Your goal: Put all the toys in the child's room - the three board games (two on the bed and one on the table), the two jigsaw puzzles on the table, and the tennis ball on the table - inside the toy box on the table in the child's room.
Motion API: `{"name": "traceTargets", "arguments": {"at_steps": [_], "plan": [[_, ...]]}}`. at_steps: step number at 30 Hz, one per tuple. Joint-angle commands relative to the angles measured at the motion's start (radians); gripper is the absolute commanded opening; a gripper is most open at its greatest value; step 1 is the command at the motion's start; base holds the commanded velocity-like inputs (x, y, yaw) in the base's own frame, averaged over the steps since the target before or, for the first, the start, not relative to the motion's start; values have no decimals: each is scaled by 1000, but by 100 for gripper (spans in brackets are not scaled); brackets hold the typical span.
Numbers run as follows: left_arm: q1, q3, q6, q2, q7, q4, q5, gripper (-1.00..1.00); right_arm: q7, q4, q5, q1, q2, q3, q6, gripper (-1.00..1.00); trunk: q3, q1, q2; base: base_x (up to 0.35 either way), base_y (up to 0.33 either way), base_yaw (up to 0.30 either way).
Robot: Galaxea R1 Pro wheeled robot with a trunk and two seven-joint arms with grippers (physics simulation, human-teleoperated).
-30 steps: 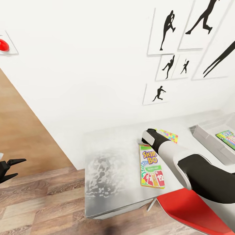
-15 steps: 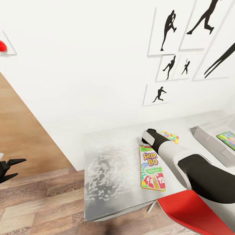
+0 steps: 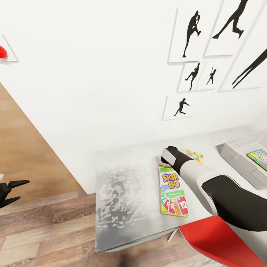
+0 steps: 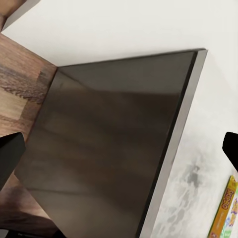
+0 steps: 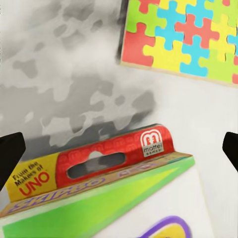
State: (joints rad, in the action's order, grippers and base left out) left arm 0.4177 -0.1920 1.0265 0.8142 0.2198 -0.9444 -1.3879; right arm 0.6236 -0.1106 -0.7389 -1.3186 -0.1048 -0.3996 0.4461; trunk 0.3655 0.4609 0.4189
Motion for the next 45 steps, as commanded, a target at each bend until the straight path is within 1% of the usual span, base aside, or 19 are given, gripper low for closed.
{"name": "traceTargets", "arguments": {"at_steps": [1, 4, 11, 26, 31, 45], "plan": [[1, -1, 4, 0, 10, 1, 10, 100, 4, -1, -6, -1, 0, -8, 8, 100, 5, 4, 9, 0, 0, 0], [1, -1, 4, 0, 10, 1, 10, 100, 3, -1, -6, -1, 0, -8, 8, 100, 14, 16, 30, 0, 0, 0], [1, -1, 4, 0, 10, 0, 10, 100, 1, -1, -7, -1, 0, -8, 8, 100, 14, 16, 30, 0, 0, 0], [1, -1, 4, 0, 10, 0, 10, 100, 1, -1, -7, -1, 0, -8, 8, 100, 61, 73, 135, 0, 0, 0], [1, -1, 4, 0, 11, 0, 10, 100, 0, -1, -7, 1, 0, -8, 8, 100, 61, 73, 135, 0, 0, 0], [1, -1, 4, 0, 11, 0, 10, 100, -2, -1, -7, 15, 1, -7, 8, 100, 105, 127, 233, 0, 0, 0]]}}
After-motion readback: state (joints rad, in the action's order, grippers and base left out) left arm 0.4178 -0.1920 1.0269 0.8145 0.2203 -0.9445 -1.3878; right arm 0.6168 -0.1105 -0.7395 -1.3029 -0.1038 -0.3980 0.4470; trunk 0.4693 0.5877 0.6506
